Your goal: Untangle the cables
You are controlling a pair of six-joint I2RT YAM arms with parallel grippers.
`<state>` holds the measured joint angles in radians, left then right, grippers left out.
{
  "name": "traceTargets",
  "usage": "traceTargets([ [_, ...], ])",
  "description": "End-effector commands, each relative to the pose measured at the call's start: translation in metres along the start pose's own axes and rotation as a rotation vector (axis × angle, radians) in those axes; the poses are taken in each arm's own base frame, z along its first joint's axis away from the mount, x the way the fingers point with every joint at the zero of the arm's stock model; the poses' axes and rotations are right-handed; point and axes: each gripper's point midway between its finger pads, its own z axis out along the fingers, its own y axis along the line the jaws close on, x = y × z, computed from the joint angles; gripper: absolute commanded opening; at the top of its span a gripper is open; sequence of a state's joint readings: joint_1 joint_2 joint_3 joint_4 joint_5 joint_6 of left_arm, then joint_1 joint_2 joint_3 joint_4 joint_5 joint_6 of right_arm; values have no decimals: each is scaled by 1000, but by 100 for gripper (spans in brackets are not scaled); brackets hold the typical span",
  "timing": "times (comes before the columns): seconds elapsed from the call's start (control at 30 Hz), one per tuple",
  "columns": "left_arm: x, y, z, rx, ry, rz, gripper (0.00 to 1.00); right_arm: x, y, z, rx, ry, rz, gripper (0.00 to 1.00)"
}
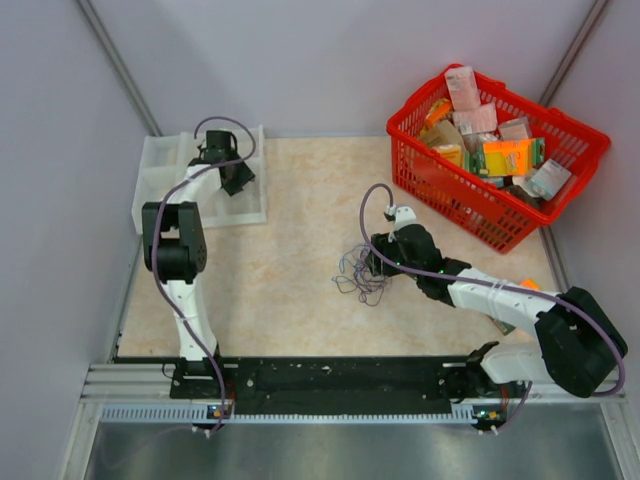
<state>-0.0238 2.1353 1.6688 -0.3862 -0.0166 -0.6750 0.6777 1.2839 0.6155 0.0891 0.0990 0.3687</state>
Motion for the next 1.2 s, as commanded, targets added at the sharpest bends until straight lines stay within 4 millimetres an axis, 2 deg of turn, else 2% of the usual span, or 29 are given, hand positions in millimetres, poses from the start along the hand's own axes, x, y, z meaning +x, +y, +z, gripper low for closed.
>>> traceTargets([
  [0.0,-40,-25,-56,61,-118,-12,49,-15,6,-1,-32,-49,15,57],
  [0.1,-44,-27,-69,57,-135,-30,50,-16,6,-3,-33,-53,17,57],
  [0.17,-44,-30,-74,48,-140,-36,57,-16,7,-3,-34,-55,17,57],
  [0.23,-43,-26,-76,1,-134,-68,59,-17,7,-4,-34,-56,18,57],
  [0.37,-39,-28,-71,-37,-85,-185,63,-17,7,-4,-34,-56,18,57],
  [0.53,-35,-36,-58,-64,-20,-318,63,-16,6,-4,-32,-54,17,57],
  [0.6,-39,-40,-54,-56,-26,-359,61,-16,6,-3,-30,-54,16,57],
  [0.83,-28,-42,-34,-57,17,-437,52,-16,5,-3,-30,-53,14,57],
  [1.07,-30,-38,-13,-82,8,-454,51,-14,4,-2,-22,-49,11,57],
  [1.17,-31,-34,-9,-95,-6,-440,41,-13,3,-1,-19,-46,12,57],
])
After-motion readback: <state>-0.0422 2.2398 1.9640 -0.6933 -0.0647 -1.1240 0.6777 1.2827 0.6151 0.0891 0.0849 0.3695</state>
